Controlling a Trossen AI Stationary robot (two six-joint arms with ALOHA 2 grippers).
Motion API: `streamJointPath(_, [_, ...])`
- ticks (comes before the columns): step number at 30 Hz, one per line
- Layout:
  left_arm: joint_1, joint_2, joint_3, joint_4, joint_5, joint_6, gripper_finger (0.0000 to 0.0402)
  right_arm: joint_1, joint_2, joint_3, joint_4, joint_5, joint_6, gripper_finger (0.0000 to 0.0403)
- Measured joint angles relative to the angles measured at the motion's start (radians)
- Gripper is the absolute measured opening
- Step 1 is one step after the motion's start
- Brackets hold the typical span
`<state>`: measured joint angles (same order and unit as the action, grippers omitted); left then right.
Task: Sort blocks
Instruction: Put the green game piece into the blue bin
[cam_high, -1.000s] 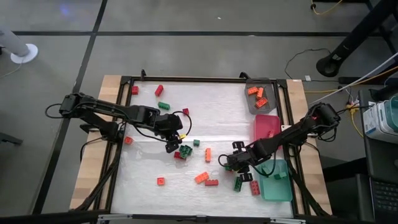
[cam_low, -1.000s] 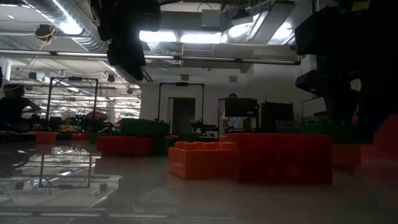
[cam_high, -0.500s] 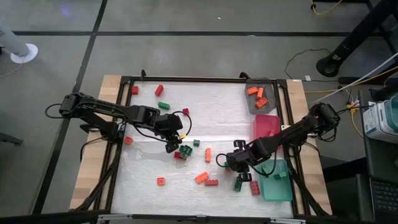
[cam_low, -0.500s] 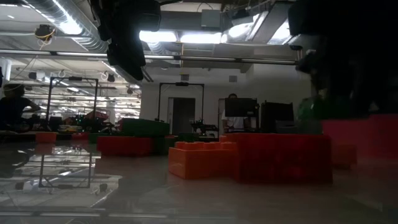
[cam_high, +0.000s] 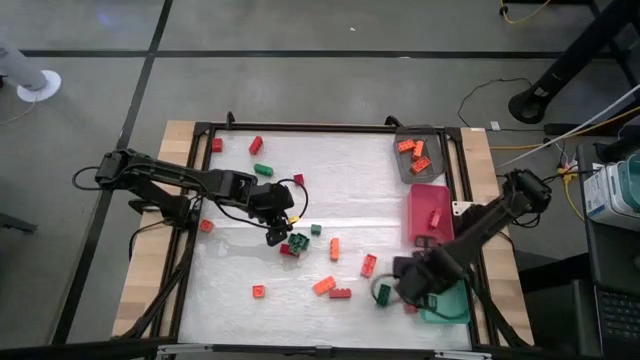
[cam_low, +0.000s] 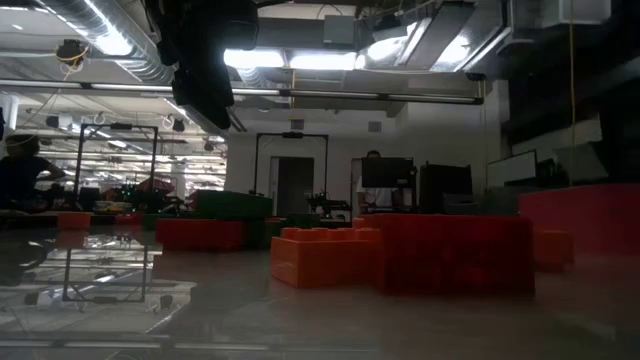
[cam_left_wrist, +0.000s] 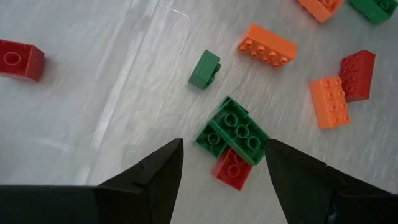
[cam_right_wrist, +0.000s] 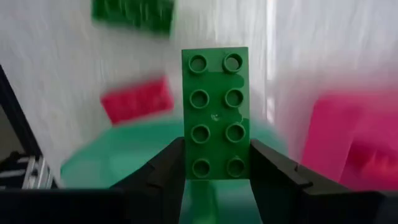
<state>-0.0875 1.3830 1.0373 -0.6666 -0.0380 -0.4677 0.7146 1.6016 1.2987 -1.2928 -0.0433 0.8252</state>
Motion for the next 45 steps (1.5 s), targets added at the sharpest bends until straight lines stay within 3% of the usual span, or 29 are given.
streamJointPath(10, [-0.031,0.034,0.0,0.033,-0.004,-0.123,0.0217,0.218,0.0,0.0,-0.018,-0.01,0.337,0.0161])
streamJointPath(16, [-0.068,0.061,-0.001,0.038,-0.003,-0.136,0.0217,0.287,0.0,0.0,-0.008,0.003,0.381,0.0178])
streamJointPath(25, [-0.116,0.074,-0.001,0.058,-0.007,-0.211,0.0217,0.286,0.0,0.0,-0.012,-0.012,0.453,0.019])
streamJointPath(30, [-0.141,0.099,-0.001,0.06,-0.075,-0.261,0.0217,0.286,0.0,0.0,-0.006,-0.002,0.453,0.019])
streamJointPath(45, [-0.156,0.317,0.003,0.132,-0.098,-0.392,0.0217,0.286,0.0,0.0,0.094,0.109,0.451,0.0191])
